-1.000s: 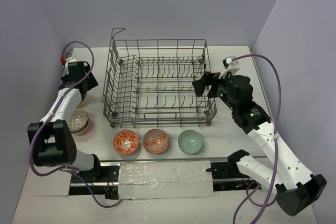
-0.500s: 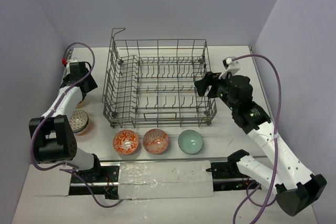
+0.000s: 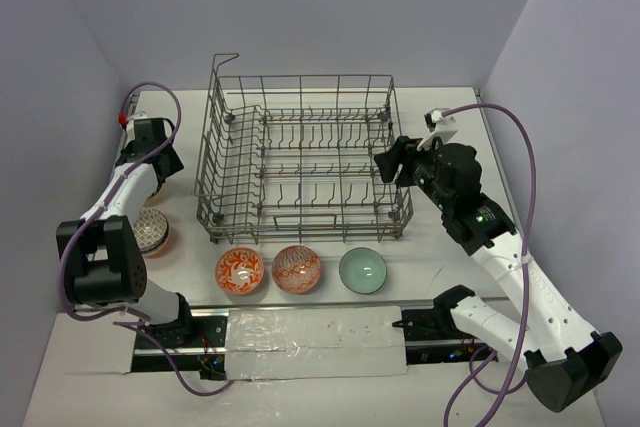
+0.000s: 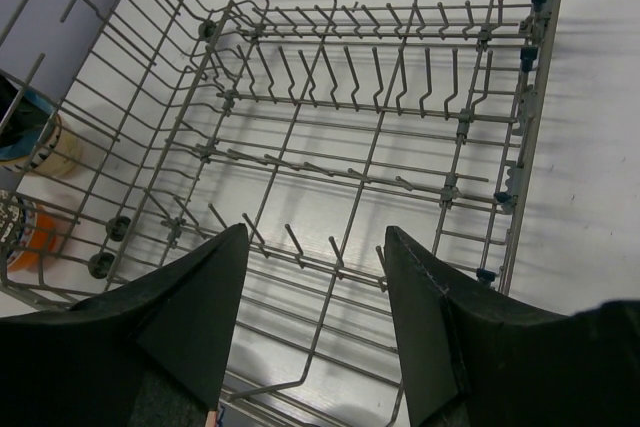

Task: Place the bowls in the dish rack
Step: Pick up the bowl from the bowl.

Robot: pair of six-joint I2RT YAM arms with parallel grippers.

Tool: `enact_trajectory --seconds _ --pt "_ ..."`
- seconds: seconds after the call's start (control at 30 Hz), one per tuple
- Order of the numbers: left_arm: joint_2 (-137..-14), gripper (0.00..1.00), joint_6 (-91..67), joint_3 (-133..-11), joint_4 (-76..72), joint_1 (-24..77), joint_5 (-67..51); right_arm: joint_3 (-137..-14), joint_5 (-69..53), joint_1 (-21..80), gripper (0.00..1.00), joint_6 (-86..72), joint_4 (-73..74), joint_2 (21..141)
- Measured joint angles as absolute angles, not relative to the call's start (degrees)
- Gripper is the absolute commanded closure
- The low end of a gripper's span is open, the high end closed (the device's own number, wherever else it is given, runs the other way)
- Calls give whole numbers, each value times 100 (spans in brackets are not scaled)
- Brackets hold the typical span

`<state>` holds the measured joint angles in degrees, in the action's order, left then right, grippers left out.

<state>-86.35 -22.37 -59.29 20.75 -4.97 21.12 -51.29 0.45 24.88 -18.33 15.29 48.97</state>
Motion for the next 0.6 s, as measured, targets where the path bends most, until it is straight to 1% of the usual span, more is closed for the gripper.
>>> enact_trajectory --seconds 0.2,0.43,0.47,0.5,0.6 --pt "-8705 39 -2239 -5966 2093 -506 2200 -5129 45 2488 48 -1831 1531 4895" --pt "-8748 42 -2239 -6014 2097 -508 2296 -5129 56 2488 55 -1833 1531 4895" --pt "-8761 44 -2237 -6020 2097 -508 2305 -5129 58 2488 58 -1833 1531 4895" --pt "-8777 50 -2237 -6025 2097 -508 2322 -5129 60 2488 58 -1835 1531 4895" --pt "-8827 50 -2239 -6029 2110 -508 2342 -5129 62 2488 60 -1833 1531 4895"
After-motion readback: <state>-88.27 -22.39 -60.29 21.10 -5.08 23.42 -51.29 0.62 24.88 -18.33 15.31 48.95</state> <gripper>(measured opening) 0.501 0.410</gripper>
